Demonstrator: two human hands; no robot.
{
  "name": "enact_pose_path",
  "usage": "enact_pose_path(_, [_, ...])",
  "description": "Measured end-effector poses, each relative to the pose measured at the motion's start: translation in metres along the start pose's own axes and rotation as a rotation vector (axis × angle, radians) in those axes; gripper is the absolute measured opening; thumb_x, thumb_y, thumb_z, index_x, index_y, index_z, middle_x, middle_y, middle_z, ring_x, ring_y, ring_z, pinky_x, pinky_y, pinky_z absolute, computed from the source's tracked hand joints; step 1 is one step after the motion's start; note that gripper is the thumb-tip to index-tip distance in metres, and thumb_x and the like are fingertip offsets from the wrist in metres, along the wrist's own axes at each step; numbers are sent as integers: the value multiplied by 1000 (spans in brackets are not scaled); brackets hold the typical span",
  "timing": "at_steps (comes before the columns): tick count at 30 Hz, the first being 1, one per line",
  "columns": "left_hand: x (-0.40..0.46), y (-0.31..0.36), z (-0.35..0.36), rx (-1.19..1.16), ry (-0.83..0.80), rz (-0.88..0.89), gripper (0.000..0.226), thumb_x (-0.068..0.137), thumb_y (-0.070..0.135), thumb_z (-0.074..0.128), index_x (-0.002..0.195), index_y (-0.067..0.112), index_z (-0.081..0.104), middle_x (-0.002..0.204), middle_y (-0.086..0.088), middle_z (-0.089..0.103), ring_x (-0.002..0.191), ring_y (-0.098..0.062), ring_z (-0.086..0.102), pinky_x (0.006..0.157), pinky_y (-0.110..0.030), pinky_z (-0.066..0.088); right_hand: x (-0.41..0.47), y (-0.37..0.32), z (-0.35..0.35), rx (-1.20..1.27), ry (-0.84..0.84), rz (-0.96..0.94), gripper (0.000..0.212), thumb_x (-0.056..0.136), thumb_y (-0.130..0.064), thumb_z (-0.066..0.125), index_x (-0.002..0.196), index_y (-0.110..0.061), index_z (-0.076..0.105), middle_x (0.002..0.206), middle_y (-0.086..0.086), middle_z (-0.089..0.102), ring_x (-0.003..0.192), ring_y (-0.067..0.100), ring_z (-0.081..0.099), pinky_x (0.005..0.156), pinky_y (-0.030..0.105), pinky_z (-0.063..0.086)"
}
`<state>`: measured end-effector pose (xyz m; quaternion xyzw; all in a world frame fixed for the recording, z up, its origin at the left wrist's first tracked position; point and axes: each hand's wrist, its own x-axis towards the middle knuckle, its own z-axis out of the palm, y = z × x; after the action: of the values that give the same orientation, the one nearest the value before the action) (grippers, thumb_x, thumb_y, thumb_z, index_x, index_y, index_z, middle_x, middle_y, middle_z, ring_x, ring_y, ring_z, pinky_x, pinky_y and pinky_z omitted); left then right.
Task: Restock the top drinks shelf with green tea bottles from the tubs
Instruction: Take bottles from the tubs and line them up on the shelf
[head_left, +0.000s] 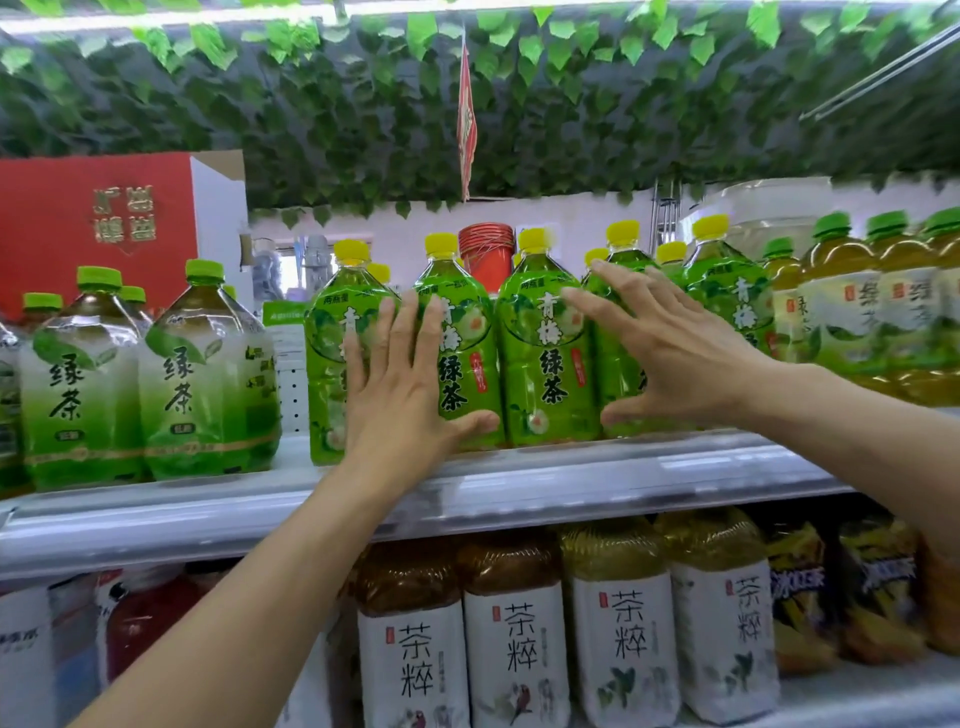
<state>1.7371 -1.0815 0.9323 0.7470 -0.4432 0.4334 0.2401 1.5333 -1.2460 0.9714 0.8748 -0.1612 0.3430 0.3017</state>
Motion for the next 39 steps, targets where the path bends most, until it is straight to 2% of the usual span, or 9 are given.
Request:
enact_pose_path(8, [29, 57, 20, 59, -40, 182, 127, 74, 82, 58, 156, 29, -23, 165, -2, -27, 151, -19, -27, 119, -53, -22, -32, 44, 6, -78, -147, 97, 135, 66, -69, 74, 143, -38, -32, 161, 10, -28, 149, 25, -14, 102, 27, -29])
enact_pose_path(15, [28, 58, 27, 99, -14, 187, 122, 75, 82, 54, 157, 30, -19, 166, -3, -25, 153, -20, -23, 118, -54, -23, -29, 42, 6, -70, -173, 138, 125, 74, -65, 71, 152, -34, -21, 160, 11, -28, 151, 30, -12, 81, 14, -33])
enact_pose_path(19, [24, 55, 33, 72, 26, 211, 119, 75, 82, 54, 158, 31, -15, 167, -3, -21, 153, -19, -20, 120, -53, -21, -29, 46, 12, -16, -122, 109, 125, 73, -65, 72, 153, -35, -20, 161, 11, -27, 151, 29, -12, 91, 21, -34])
enact_pose_path(22, [20, 53, 34, 55, 44, 200, 119, 73, 82, 56, 158, 33, -11, 168, -1, -18, 153, -16, -19, 120, -51, -22, -33, 53, 17, 38, -15, 83, 129, 64, -68, 77, 157, -32, -6, 164, 8, -9, 152, 27, -4, 119, 41, -17])
enact_pose_path(27, [20, 58, 32, 24, 40, 182, 122, 70, 84, 57, 158, 35, -11, 168, 1, -19, 152, -14, -22, 118, -47, -26, -60, 78, 24, 551, 211, 520, 123, 65, -52, 82, 157, -23, 5, 163, 9, 10, 149, 27, 14, 122, 53, 15])
enact_pose_path(30, [21, 62, 33, 13, 42, 148, 123, 68, 84, 59, 160, 31, -4, 168, -2, -13, 154, -16, -17, 120, -51, -22, -71, 86, 32, 859, 41, 695, 121, 70, -49, 80, 157, -27, 0, 163, 9, 19, 146, 29, 27, 118, 51, 22])
enact_pose_path(34, [27, 85, 37, 46, 172, 175, 119, 63, 86, 49, 152, 11, 28, 165, -14, 13, 155, -27, 3, 122, -59, -6, -67, 86, 50, 929, -88, 711, 126, 54, -69, 80, 153, -26, 15, 157, 6, 35, 142, 25, 36, 118, 50, 28])
enact_pose_path(37, [37, 105, 41, 92, 132, 282, 126, 64, 91, 48, 157, 19, 5, 169, -9, -1, 156, -26, -6, 123, -58, -8, -62, 91, 55, 949, -91, 732, 118, 46, -73, 79, 141, -22, 30, 132, -3, 58, 126, 21, 52, 108, 43, 39])
enact_pose_path(39, [43, 114, 45, 87, 70, 340, 125, 67, 89, 52, 157, 33, -14, 168, -1, -16, 154, -22, -19, 121, -55, -16, -59, 93, 57, 971, -123, 748, 121, 49, -74, 79, 144, -23, 25, 136, -4, 51, 129, 22, 47, 109, 46, 36])
